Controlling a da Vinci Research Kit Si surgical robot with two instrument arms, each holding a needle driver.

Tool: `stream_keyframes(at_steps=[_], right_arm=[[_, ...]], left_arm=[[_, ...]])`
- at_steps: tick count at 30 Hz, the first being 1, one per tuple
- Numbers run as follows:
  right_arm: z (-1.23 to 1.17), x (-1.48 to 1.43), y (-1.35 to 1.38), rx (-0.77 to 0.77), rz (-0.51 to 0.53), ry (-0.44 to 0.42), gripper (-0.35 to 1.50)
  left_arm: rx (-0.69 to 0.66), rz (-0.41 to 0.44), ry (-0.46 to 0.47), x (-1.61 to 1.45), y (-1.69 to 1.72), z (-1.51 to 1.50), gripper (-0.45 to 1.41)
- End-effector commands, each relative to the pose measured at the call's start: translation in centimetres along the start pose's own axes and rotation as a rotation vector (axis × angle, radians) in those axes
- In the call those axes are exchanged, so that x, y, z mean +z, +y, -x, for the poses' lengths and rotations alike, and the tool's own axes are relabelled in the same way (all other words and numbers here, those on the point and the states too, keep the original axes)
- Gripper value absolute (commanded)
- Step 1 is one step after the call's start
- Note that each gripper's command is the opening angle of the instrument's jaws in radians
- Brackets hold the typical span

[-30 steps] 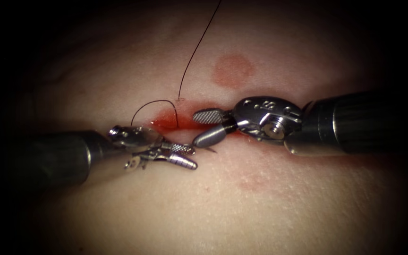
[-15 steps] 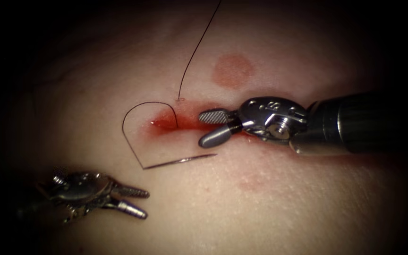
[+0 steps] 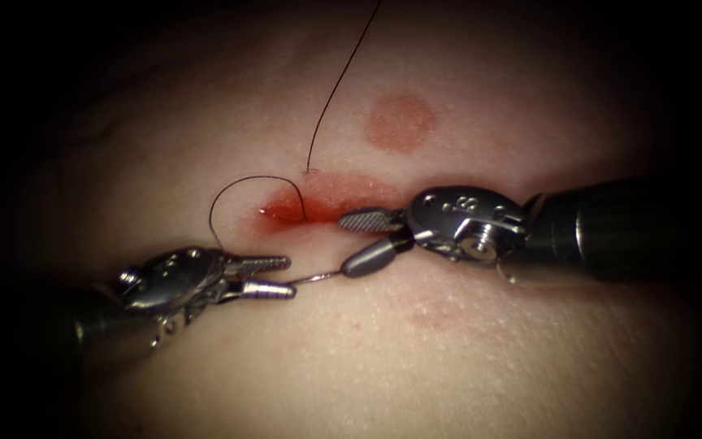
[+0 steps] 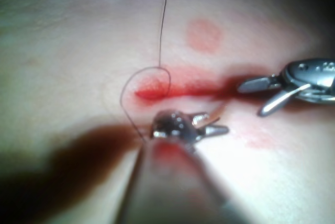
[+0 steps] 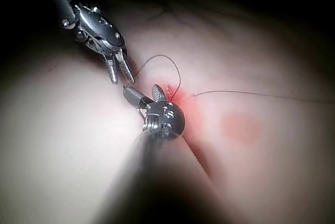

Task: Wound Closure
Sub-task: Pick up the needle with the left gripper.

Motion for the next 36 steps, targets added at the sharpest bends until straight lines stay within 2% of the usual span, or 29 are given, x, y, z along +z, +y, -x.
stream_keyframes(at_steps=[1,6,12,17,20,24,30,36], right_arm=[[0.08,-0.09,0.02,0.006,0.035,-0.007,0.79],[0.11,-0.29,0.01,0.024,0.067,-0.008,0.79],[0.13,-0.39,0.00,0.024,0.090,-0.009,0.79],[0.12,-0.36,-0.01,0.025,0.092,-0.008,0.79],[0.10,-0.34,-0.01,0.026,0.083,-0.005,0.79],[0.11,-0.32,-0.02,0.019,0.075,-0.007,0.81],[0.10,-0.31,-0.02,0.019,0.074,-0.010,0.81],[0.11,-0.24,-0.03,0.015,0.058,-0.011,0.81]], left_arm=[[0.010,-0.020,-0.015,0.22,-0.14,0.11,0.11],[0.024,-0.008,-0.057,0.47,-0.25,0.19,0.02],[0.028,0.013,-0.062,0.56,-0.27,0.20,-0.07],[0.024,0.020,-0.083,0.58,-0.32,0.47,-0.08],[0.006,0.010,-0.155,0.60,-0.39,0.66,-0.08],[-0.025,0.012,-0.191,0.60,-0.50,0.88,-0.08],[-0.035,-0.001,-0.210,0.63,-0.59,0.86,-0.08],[-0.045,-0.072,-0.319,0.87,-0.64,0.75,-0.07]])
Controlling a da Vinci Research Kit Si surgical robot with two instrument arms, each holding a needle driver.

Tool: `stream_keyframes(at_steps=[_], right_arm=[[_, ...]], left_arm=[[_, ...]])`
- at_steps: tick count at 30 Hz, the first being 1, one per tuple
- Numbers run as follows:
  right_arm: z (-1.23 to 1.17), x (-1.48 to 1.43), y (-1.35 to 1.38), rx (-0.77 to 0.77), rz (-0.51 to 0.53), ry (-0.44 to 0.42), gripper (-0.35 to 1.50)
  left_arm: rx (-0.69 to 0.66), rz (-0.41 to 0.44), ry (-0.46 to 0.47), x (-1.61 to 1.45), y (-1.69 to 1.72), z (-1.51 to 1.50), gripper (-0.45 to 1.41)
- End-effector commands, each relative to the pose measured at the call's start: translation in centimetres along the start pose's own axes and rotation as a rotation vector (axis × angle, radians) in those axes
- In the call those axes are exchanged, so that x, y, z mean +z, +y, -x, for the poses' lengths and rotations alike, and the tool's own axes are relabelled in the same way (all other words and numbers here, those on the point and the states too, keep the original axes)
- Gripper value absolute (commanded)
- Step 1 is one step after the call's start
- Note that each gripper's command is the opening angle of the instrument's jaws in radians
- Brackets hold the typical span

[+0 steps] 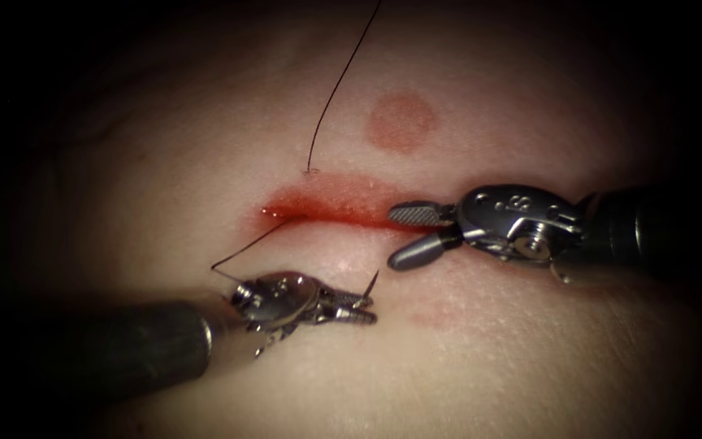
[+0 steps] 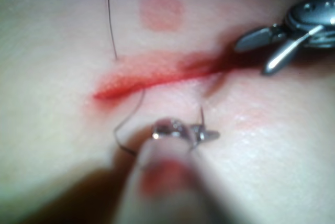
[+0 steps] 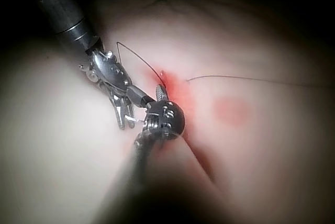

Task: Wound Closure
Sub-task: Pick up the needle with the left gripper, then hand the needle over to the right gripper.

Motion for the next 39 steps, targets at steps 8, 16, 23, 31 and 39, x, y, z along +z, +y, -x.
stream_keyframes(at_steps=[8,16,23,31,39], right_arm=[[0.10,0.11,-0.01,-0.006,-0.010,-0.006,0.79],[0.10,0.08,0.03,-0.022,-0.012,-0.006,0.78],[0.05,0.08,0.16,-0.003,-0.021,0.060,0.78],[-0.10,0.29,0.27,0.004,-0.146,0.153,0.81],[-0.26,0.71,0.20,-0.034,-0.316,0.179,0.81]], left_arm=[[0.235,-0.003,-0.098,-0.18,0.25,-0.10,-0.35],[0.589,-0.120,-0.120,-0.51,0.69,-0.20,-0.35],[1.095,-0.043,-0.152,-0.62,0.95,-0.21,-0.35],[1.156,0.126,-0.116,-0.69,0.92,-0.31,-0.35],[1.149,0.137,-0.265,-0.81,0.90,-0.38,-0.35]])
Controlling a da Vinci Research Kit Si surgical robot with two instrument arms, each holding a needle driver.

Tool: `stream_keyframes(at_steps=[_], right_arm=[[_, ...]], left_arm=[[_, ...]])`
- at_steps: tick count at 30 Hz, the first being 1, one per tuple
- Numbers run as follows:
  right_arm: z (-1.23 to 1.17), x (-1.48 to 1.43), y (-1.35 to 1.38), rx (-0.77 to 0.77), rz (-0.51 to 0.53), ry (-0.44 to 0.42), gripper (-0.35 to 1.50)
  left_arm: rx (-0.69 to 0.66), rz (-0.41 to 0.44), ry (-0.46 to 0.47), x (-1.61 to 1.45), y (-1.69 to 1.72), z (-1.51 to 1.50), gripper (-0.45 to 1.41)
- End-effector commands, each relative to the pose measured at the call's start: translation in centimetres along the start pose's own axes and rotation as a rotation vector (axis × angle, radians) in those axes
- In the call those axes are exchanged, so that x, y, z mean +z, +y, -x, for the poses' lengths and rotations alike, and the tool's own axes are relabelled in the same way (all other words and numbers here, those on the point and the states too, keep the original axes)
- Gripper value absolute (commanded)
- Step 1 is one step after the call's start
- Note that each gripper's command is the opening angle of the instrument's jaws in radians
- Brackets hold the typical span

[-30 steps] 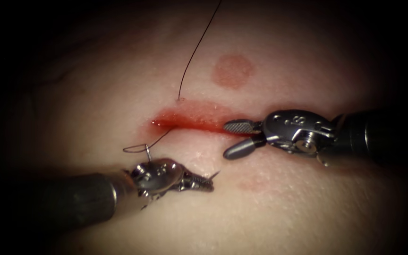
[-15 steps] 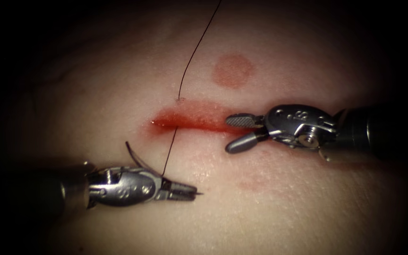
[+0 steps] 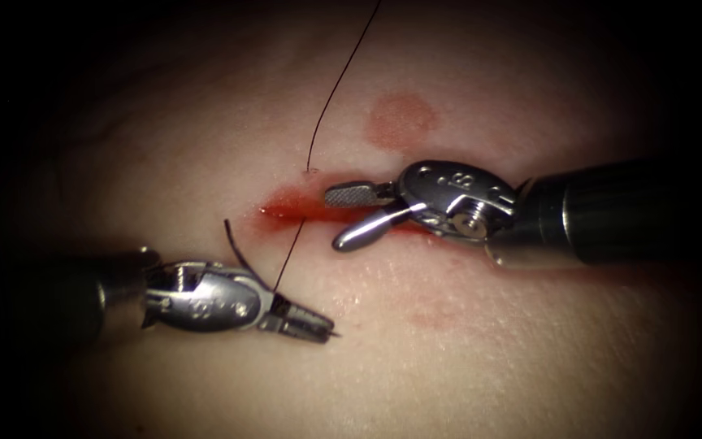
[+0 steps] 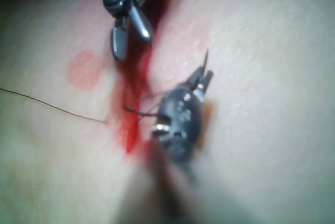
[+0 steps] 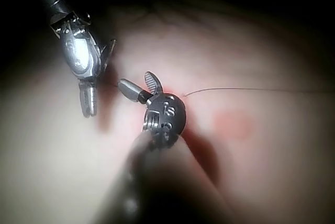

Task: Wound Closure
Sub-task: Hand the needle over to the right gripper.

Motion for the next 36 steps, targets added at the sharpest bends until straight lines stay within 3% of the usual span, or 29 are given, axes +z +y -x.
stream_keyframes(at_steps=[1,6,13,22,36], right_arm=[[0.01,0.14,0.04,0.000,-0.014,0.005,0.81],[-0.05,0.27,0.20,0.096,-0.065,0.059,0.79],[-0.06,0.47,0.41,0.233,-0.239,0.146,0.79],[-0.02,0.65,0.44,0.248,-0.307,0.128,0.78],[0.12,0.87,0.42,0.279,-0.320,0.072,0.71]], left_arm=[[0.007,0.023,-0.018,0.03,0.03,0.01,-0.35],[0.117,0.070,-0.016,-0.04,0.03,-0.09,-0.35],[0.261,0.102,-0.013,-0.04,-0.07,-0.06,-0.35],[0.374,0.125,0.007,-0.06,-0.16,-0.03,-0.35],[0.394,0.151,0.004,-0.02,-0.22,-0.06,-0.35]])
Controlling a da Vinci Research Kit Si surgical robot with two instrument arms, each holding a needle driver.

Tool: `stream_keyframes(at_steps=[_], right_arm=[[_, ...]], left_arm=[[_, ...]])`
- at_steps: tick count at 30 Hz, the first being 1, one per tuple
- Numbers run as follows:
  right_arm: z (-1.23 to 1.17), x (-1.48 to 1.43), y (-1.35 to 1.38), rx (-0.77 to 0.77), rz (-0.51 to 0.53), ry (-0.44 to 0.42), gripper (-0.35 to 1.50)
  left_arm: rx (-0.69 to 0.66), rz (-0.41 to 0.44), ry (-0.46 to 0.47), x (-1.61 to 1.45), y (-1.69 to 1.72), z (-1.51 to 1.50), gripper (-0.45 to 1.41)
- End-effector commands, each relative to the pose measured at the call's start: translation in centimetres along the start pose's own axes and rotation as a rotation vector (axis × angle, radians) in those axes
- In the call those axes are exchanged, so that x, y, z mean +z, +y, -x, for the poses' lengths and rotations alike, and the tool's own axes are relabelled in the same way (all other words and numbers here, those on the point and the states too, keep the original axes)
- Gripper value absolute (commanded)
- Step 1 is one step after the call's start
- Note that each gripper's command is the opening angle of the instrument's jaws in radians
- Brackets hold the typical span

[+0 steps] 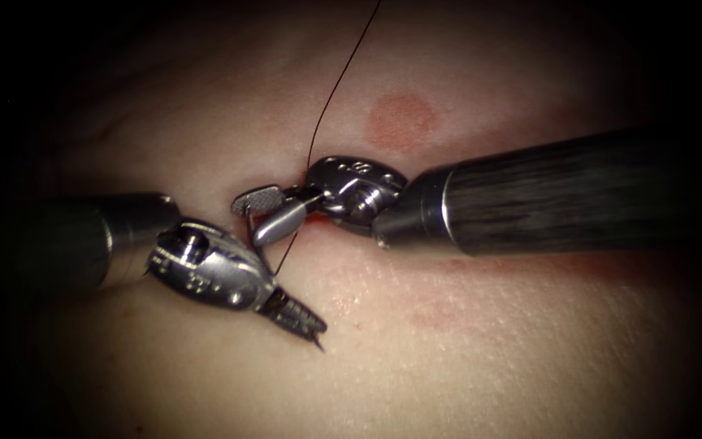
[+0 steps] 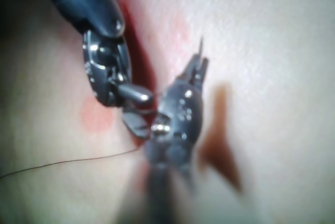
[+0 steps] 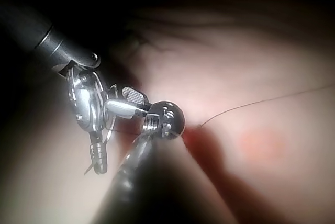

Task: Wound Closure
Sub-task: Hand the needle over to the right gripper.

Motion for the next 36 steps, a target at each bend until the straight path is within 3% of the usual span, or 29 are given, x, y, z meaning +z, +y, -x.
stream_keyframes(at_steps=[1,7,9,17,20,23,26,31,36], right_arm=[[0.07,0.06,0.08,-0.002,0.000,-0.004,0.64],[0.08,0.01,0.11,0.005,0.001,-0.007,0.22],[0.08,0.00,0.11,0.005,0.001,-0.010,0.00],[0.09,0.02,0.09,0.003,-0.006,-0.017,-0.33],[0.08,0.00,0.07,0.004,-0.005,-0.012,-0.35],[0.07,-0.06,0.06,0.003,0.026,0.001,-0.35],[0.03,-0.16,0.08,-0.068,0.085,0.032,-0.35],[-0.07,-0.32,0.12,-0.210,0.209,0.078,-0.35],[-0.21,-0.47,0.22,-0.382,0.396,0.093,-0.35]], left_arm=[[0.001,0.002,-0.002,0.06,-0.01,0.03,-0.35],[0.003,0.008,-0.002,0.06,-0.02,-0.01,-0.35],[0.004,0.009,-0.001,0.07,-0.03,-0.02,-0.35],[0.005,0.017,-0.004,0.07,-0.03,-0.03,-0.35],[0.004,0.014,-0.009,0.07,-0.05,-0.02,-0.35],[-0.158,-0.032,-0.024,0.06,-0.05,-0.02,0.24],[-0.298,-0.056,-0.051,0.04,-0.05,-0.01,0.37],[-0.363,-0.071,-0.069,-0.02,-0.06,-0.02,0.42],[-0.377,-0.076,-0.073,-0.09,-0.07,-0.09,0.40]])
